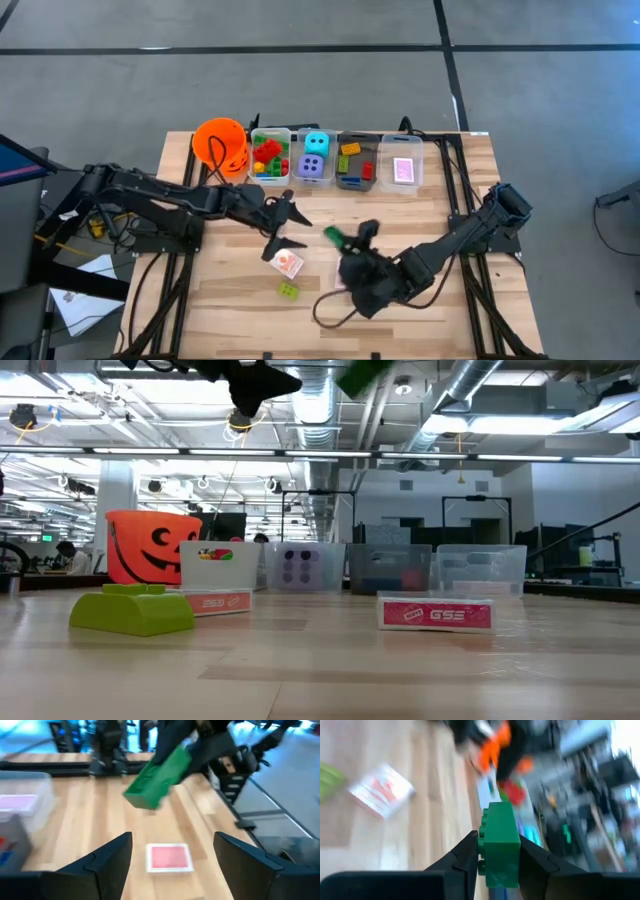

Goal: Pick & Place Toys
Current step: Put the green game piece into the black bin

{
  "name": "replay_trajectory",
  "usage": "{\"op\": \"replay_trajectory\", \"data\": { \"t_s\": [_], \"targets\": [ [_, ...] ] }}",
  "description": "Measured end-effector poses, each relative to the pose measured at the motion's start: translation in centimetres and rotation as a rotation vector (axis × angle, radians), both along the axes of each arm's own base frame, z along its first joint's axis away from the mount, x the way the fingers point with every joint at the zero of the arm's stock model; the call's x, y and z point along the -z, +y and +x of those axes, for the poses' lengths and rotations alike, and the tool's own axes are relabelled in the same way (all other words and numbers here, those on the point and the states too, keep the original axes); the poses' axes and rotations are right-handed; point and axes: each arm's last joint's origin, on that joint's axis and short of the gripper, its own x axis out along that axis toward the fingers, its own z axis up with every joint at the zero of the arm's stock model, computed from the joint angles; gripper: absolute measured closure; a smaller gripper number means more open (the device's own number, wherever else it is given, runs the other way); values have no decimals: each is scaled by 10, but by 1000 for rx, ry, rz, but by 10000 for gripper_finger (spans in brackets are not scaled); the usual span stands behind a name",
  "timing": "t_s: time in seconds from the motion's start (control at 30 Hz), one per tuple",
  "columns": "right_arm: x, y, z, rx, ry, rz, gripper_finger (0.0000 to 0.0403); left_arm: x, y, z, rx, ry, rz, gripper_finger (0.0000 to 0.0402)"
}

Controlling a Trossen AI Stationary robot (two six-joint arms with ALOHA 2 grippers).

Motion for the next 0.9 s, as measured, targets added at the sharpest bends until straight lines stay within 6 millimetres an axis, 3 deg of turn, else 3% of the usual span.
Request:
{"op": "replay_trajectory", "data": {
  "t_s": [0.27,0.5,0.9],
  "targets": [
    [7,-47,-32,410,-63,-41,311,-6,10,-6,-75,-7,16,140],
    [8,-97,-25,611,-223,-93,301,-6,10,-6,-76,-9,11,150],
    [71,-198,-21,943,-179,-77,303,-6,9,-6,-85,-3,-20,168]
  ]
}}
